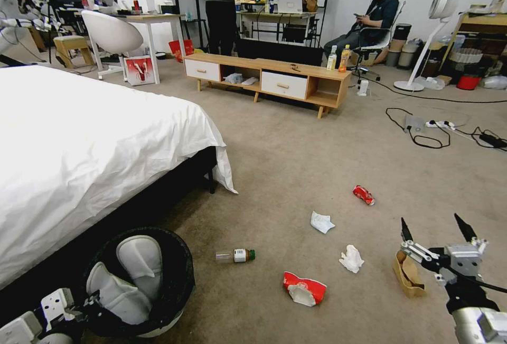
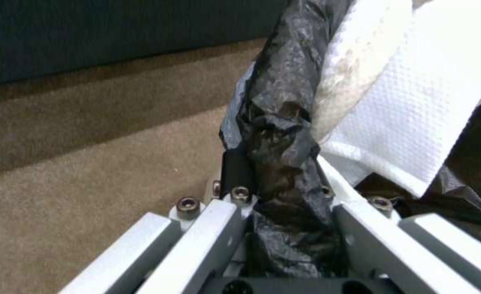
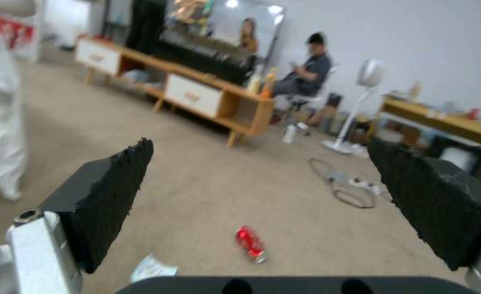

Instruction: Pick up the trash bin and place the garbage on the floor into it.

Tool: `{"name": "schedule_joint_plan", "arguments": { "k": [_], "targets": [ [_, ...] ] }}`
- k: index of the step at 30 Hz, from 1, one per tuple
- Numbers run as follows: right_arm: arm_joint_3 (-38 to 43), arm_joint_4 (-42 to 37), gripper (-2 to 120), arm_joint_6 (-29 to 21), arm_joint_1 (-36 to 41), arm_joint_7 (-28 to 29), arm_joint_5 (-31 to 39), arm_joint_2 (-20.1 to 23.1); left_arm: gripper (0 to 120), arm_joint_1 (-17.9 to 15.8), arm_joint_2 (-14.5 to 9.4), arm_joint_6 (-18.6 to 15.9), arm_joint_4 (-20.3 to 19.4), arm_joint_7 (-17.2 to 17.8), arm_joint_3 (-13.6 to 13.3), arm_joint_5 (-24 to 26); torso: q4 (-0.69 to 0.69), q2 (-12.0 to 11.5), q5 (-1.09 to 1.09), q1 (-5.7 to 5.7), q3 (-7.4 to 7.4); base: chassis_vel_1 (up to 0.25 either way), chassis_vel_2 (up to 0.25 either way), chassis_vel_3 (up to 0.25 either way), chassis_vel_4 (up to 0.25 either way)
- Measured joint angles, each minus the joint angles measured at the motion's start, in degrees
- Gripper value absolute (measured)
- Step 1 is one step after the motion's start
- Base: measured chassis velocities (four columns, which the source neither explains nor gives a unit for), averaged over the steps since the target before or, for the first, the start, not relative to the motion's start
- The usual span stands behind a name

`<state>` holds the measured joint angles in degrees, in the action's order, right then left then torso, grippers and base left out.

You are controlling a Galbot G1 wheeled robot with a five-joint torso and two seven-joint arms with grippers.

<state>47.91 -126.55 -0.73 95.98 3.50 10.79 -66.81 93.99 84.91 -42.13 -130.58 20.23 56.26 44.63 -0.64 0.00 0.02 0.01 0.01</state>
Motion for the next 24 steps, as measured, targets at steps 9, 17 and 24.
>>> {"name": "schedule_joint_plan", "arguments": {
  "k": [9, 17, 24],
  "targets": [
    [-9.0, 0.2, 100, -15.7, -1.1, 1.6, 16.5, 15.6, 3, 0.9, 0.4, 0.0, -0.4, -0.1, -0.3, -0.5, 0.02, 0.0, -0.02, 0.0, 0.0, 0.0, 0.0, 0.0, 0.0],
    [-15.7, 2.5, 100, -29.9, -4.2, -0.6, 22.5, 24.4, 3, 2.0, 1.2, 0.0, -1.0, -0.8, -0.5, -3.1, 0.02, 0.0, -0.02, 0.0, 0.0, 0.0, 0.0, 0.0, 0.0],
    [-20.6, 6.8, 100, -36.9, -8.0, -2.7, 19.5, 26.0, 3, 2.9, 2.6, 0.0, -2.1, -1.2, -0.4, -5.1, 0.01, 0.0, -0.02, 0.0, 0.0, 0.0, 0.0, 0.0, 0.0]
  ]
}}
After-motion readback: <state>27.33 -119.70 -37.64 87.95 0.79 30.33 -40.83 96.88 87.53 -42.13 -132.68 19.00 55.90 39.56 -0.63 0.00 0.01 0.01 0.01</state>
